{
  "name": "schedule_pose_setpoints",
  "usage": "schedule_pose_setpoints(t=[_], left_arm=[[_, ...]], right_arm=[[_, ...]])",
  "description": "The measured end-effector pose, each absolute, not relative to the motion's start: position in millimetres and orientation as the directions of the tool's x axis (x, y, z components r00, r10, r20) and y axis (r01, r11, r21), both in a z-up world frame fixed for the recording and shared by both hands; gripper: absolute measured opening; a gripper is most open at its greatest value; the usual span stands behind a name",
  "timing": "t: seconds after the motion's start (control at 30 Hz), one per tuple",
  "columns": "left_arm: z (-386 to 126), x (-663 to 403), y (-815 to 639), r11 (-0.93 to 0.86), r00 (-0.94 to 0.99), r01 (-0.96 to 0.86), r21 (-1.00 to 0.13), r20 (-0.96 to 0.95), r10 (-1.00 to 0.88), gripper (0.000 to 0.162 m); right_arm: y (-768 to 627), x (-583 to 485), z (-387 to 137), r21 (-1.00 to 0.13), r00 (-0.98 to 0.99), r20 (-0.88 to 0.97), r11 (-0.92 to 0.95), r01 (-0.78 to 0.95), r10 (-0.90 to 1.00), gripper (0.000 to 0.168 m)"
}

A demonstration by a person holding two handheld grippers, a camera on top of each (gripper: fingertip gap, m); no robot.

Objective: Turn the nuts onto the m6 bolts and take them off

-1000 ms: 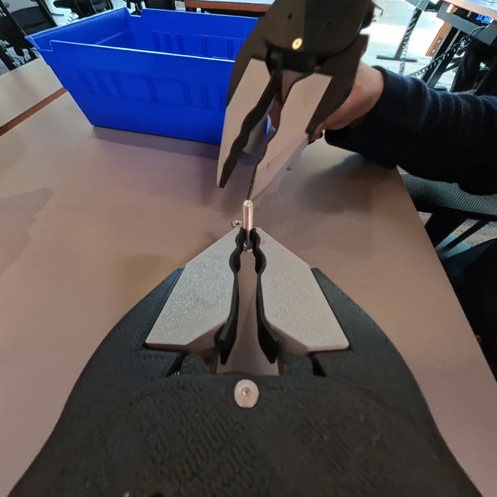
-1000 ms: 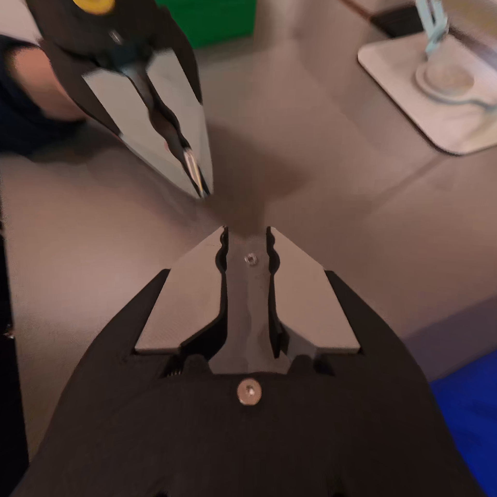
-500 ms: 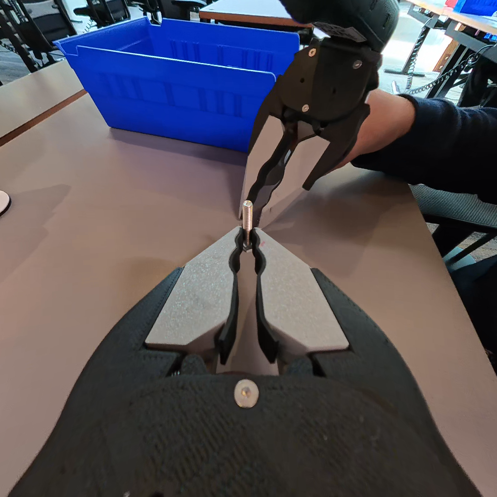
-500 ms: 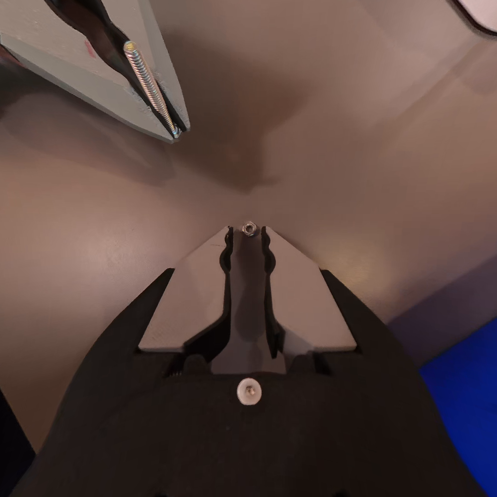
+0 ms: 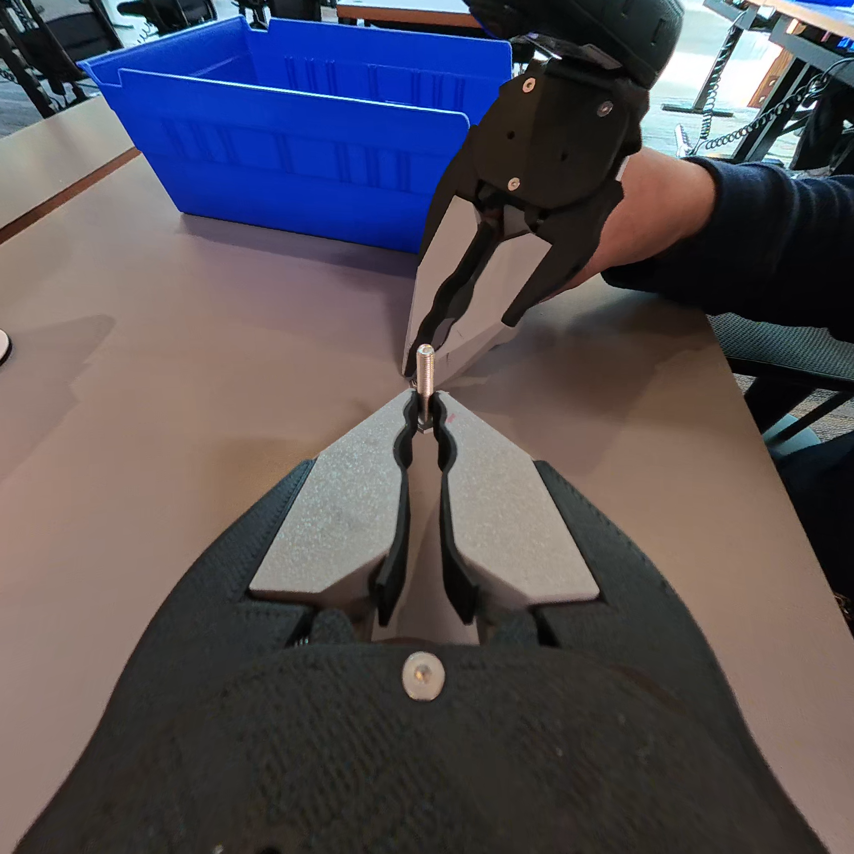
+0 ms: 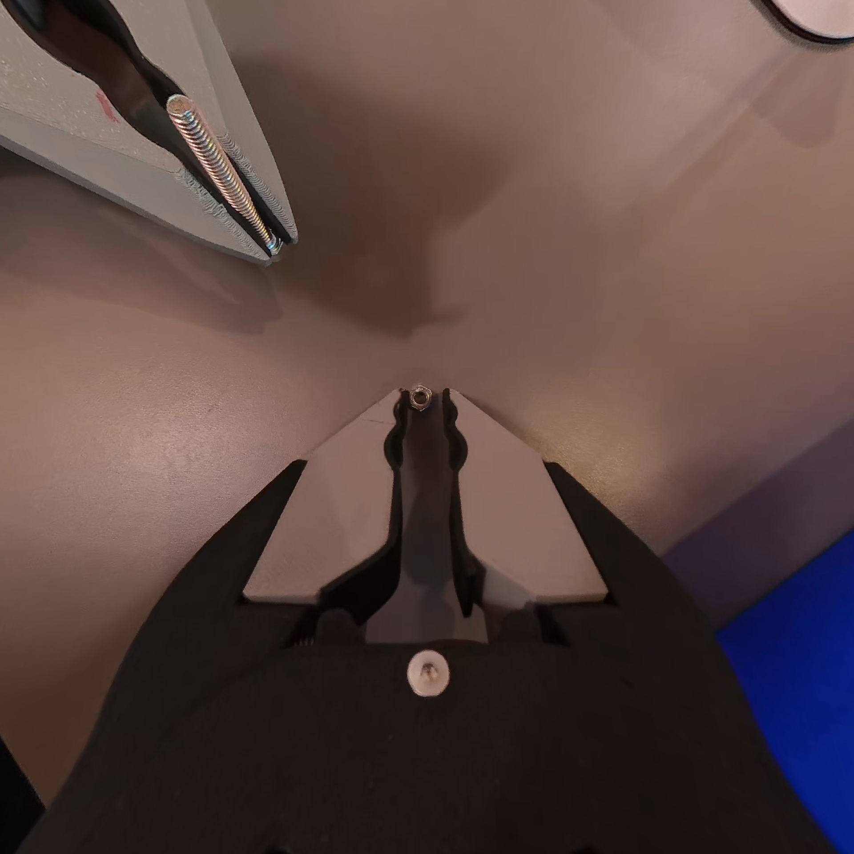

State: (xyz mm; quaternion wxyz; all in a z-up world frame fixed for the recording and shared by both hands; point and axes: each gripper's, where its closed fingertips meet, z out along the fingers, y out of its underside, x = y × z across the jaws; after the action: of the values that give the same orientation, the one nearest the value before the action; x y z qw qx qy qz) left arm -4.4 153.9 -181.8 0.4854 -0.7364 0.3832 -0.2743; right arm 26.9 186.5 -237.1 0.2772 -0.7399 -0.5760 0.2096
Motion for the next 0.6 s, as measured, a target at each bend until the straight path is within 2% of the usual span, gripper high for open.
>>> schedule_pose_setpoints(t=[0.07, 0.27, 0.6], left_arm=[[-181.9, -4.5, 154.0, -0.237, 0.556, -0.297, -0.925, 0.035, -0.830, 0.004], [-183.4, -3.4, 152.7, -0.241, 0.549, -0.307, -0.921, 0.035, -0.835, 0.004], [-187.7, -0.7, 153.9, -0.248, 0.570, -0.336, -0.909, 0.014, -0.822, 0.004]], right_arm=[[187.5, 27.3, -236.9, -0.653, 0.247, 0.013, -0.179, 0.736, 0.969, 0.007], [181.7, 23.3, -229.1, -0.676, 0.215, -0.056, -0.196, 0.710, 0.975, 0.007], [155.6, 1.7, -144.8, -0.769, 0.016, -0.054, -0.052, 0.638, 0.998, 0.007]])
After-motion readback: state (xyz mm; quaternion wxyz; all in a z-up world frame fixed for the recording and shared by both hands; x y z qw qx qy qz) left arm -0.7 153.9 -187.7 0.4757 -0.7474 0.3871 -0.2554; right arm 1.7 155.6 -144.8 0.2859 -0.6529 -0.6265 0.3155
